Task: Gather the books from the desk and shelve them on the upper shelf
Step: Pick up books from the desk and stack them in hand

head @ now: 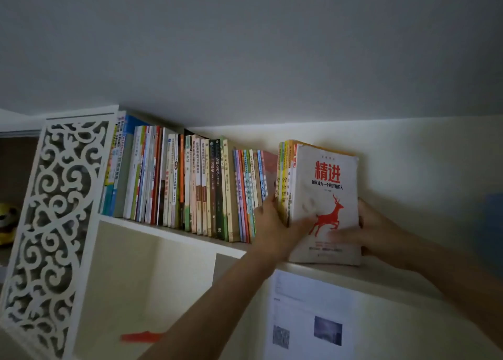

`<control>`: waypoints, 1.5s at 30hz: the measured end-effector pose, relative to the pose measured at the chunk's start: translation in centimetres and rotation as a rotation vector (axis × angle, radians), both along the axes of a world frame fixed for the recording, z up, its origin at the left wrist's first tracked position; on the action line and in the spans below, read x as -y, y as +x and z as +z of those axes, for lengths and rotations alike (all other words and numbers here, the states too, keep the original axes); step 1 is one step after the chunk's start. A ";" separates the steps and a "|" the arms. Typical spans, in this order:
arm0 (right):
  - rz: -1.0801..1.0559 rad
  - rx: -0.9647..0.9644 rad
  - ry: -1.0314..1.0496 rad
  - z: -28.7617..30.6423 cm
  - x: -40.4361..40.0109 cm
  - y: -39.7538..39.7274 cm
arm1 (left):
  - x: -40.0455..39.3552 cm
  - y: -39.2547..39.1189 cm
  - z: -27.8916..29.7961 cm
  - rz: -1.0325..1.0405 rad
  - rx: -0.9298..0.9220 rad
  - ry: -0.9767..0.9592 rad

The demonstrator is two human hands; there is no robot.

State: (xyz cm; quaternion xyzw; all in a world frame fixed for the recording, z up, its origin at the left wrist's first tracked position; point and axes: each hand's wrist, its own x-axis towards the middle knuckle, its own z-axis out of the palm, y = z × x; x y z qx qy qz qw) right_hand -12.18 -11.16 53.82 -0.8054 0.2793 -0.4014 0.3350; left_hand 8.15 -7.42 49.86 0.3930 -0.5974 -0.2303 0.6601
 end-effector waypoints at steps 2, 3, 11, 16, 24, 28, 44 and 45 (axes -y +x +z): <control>0.010 -0.062 -0.001 0.5 1.1 -0.2 | -1.0 1.7 0.2 -0.069 0.118 0.030; 0.017 -0.086 0.000 0.7 1.5 -0.2 | -1.6 2.5 0.4 -0.087 0.188 0.012; 0.050 -0.156 -0.012 2.1 5.4 2.7 | -0.2 5.0 0.4 0.411 0.439 -0.213; -0.453 -0.387 -0.357 1.5 4.7 3.1 | 0.3 4.1 -0.7 0.442 0.414 -0.254; -0.110 -0.481 -0.448 -0.9 -0.3 4.9 | 0.7 5.9 -0.8 0.433 0.883 -0.481; -0.207 -0.385 -0.478 -1.7 1.5 6.3 | 1.5 5.2 -0.2 0.548 0.990 -0.477; -0.422 -0.427 -0.462 -1.8 -0.2 7.6 | 0.3 3.3 0.9 0.768 1.112 -0.255; -0.427 -0.422 -0.449 -1.9 -0.4 7.3 | 0.1 3.3 0.8 0.744 1.137 -0.217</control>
